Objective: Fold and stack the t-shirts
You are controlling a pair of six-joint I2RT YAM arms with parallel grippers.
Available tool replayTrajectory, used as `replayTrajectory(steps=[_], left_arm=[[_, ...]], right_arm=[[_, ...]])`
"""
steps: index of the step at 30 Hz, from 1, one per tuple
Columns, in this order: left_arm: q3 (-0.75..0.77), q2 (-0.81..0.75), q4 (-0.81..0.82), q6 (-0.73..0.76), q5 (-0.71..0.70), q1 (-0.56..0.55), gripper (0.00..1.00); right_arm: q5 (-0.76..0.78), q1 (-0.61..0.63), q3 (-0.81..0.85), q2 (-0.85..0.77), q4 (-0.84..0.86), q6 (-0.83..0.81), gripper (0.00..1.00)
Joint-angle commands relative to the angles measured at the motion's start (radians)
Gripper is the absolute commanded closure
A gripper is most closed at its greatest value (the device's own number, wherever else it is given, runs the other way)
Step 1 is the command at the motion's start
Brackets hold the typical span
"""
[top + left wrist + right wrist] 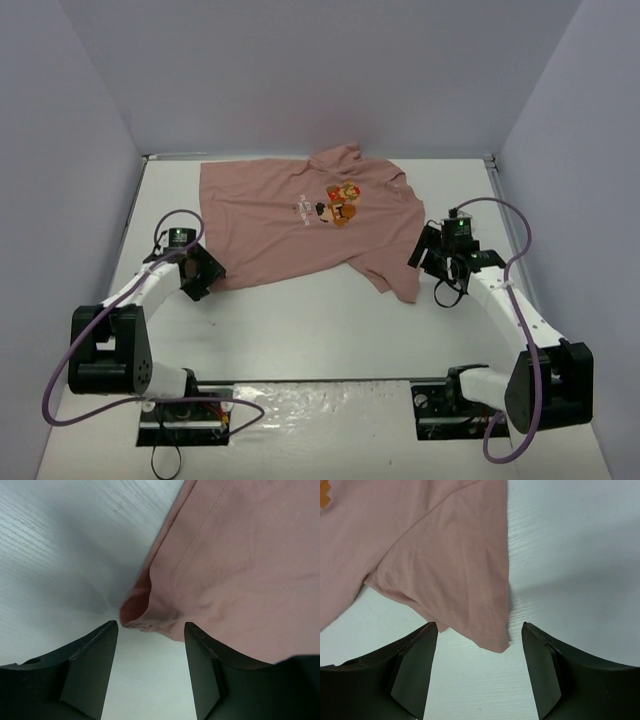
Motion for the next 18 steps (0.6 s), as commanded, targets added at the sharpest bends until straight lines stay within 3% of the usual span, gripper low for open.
replayTrajectory(steps=[1, 8, 18], left_arm=[[0.036, -0.019, 0.019, -0.018, -0.011, 0.007, 0.54], [0.017, -0.089, -0.005, 0.066, -0.030, 0.007, 0.99], [0.053, -0.192, -0.048, 0.204, -0.033, 0.011, 1.00]], right_arm=[[-0.002, 0.005, -0.017, 0.010, 0.001, 0.011, 0.34], [-0.028, 0.005, -0.021, 0.131, 0.001, -0.015, 0.34], [-0.118, 0.009, -0.042, 0.241, -0.001, -0.048, 0.39]])
